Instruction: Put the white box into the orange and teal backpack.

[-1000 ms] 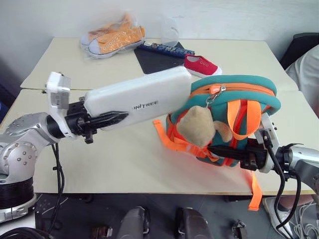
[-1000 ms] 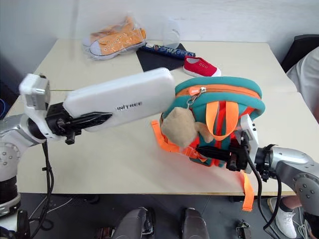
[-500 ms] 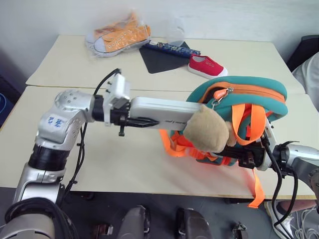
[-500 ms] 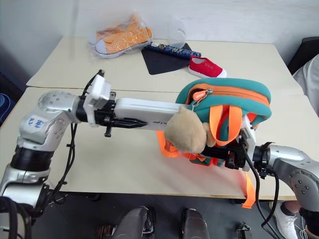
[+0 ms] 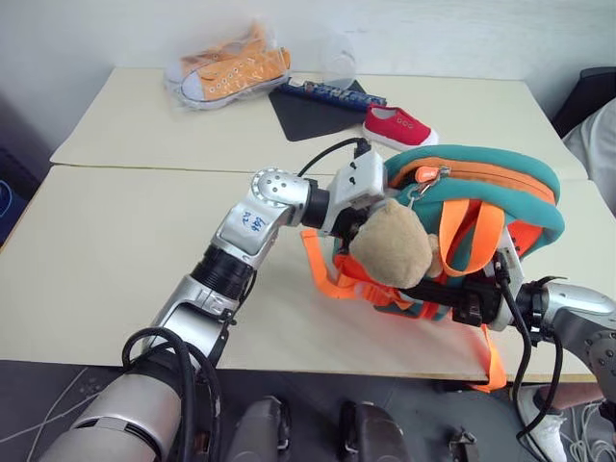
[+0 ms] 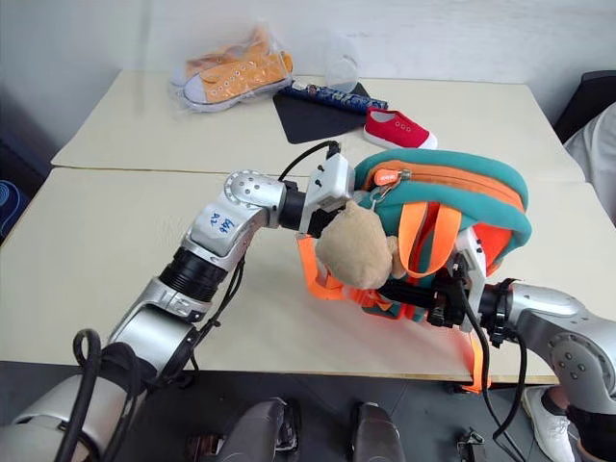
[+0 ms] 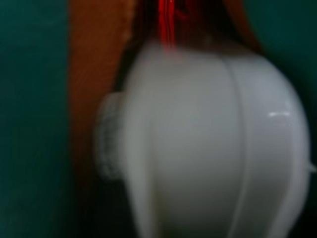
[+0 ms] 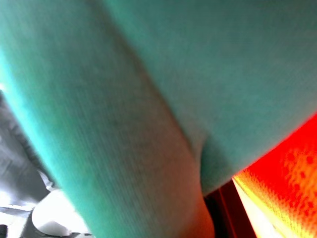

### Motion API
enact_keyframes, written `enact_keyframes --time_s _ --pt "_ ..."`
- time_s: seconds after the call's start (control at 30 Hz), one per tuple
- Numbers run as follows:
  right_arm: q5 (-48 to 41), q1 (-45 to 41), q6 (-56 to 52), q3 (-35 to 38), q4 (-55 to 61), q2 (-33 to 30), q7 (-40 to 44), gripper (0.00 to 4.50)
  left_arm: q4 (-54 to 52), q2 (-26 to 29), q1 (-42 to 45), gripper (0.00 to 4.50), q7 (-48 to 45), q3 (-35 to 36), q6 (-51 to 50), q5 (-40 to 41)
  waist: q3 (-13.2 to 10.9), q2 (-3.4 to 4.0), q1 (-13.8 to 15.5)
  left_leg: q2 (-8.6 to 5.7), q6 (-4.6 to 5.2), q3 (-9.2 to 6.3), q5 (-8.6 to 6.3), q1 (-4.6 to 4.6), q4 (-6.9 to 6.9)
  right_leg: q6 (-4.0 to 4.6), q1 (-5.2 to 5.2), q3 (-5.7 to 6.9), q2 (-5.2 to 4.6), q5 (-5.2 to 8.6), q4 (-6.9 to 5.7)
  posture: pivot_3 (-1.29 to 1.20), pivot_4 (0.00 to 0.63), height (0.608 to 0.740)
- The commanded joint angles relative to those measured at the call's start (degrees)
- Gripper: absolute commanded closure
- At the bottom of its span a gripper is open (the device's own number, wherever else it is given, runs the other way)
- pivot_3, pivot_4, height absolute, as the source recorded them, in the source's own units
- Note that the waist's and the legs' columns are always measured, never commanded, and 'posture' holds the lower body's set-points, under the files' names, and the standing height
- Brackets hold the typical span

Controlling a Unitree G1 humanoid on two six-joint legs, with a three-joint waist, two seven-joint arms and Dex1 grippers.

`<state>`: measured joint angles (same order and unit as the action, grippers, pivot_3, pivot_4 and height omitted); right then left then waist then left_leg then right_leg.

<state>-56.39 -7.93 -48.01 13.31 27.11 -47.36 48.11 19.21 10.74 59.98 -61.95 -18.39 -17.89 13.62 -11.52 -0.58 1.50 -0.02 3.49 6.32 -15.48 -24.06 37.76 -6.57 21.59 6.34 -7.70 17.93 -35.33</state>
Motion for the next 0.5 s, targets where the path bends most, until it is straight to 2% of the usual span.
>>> enact_keyframes --time_s 0.03,0.13,0.2,0.3,0.4,0.47,0.5 --pt "0.5 1.0 1.3 0.7 1.9 1.4 -1.9 4.50 -3.8 0.6 -1.1 1.37 -1.9 6.1 1.7 5.0 0.0 0.00 -0.1 0.00 0.02 -0.02 -0.01 -0.01 0.04 0.00 0.00 0.00 -0.02 0.00 0.03 0.00 0.150 0.740" --pt "1.4 1.5 2.1 1.0 1.9 2.2 -2.9 4.50 -3.7 4.6 -2.4 0.49 -4.3 9.6 4.0 5.9 0.0 0.02 -0.4 0.03 0.00 -0.04 -0.02 -0.01 0.06 0.00 0.03 0.00 -0.03 0.00 0.04 0.00 0.150 0.740" --pt "2.0 1.8 2.8 0.8 1.7 2.7 -3.2 4.50 -5.7 8.2 -4.5 0.03 -10.1 11.9 4.9 9.0 0.0 0.03 -0.6 0.07 -0.05 -0.04 -0.01 0.00 0.06 0.01 0.03 0.02 0.02 0.00 0.00 0.00 0.150 0.740" --pt "2.6 1.8 3.7 0.5 1.2 3.5 -3.4 4.50 -8.4 12.5 -6.6 0.03 -11.9 14.9 4.1 11.3 0.0 0.03 -0.7 0.09 -0.08 -0.06 -0.01 -0.01 0.05 0.03 0.03 0.06 0.05 0.01 -0.19 0.00 0.150 0.740" --pt "4.5 -0.1 4.8 -1.0 -1.0 4.2 -3.1 4.50 -14.5 19.0 -13.1 0.03 -15.2 16.0 4.7 11.4 0.0 0.06 -0.8 0.05 -0.06 -0.09 -0.02 -0.01 0.15 0.03 -0.03 0.06 0.03 0.01 -0.19 0.00 0.150 0.740" --pt "5.2 -0.9 5.1 -1.6 -1.9 4.3 -2.7 4.50 -17.9 19.5 -14.8 0.03 -14.3 16.7 4.7 12.6 0.0 0.09 -1.0 0.01 -0.05 -0.09 -0.04 0.01 0.14 0.03 -0.04 0.02 0.01 0.01 -0.21 0.00 0.150 0.740" --pt "5.3 -1.6 5.2 -2.1 -2.4 4.5 -2.3 4.50 -21.0 17.9 -15.5 0.03 -11.4 17.6 4.6 13.9 0.0 0.08 -0.7 0.02 -0.05 -0.10 -0.04 0.00 0.14 0.03 -0.04 0.03 0.01 0.01 -0.20 0.00 0.150 0.740"
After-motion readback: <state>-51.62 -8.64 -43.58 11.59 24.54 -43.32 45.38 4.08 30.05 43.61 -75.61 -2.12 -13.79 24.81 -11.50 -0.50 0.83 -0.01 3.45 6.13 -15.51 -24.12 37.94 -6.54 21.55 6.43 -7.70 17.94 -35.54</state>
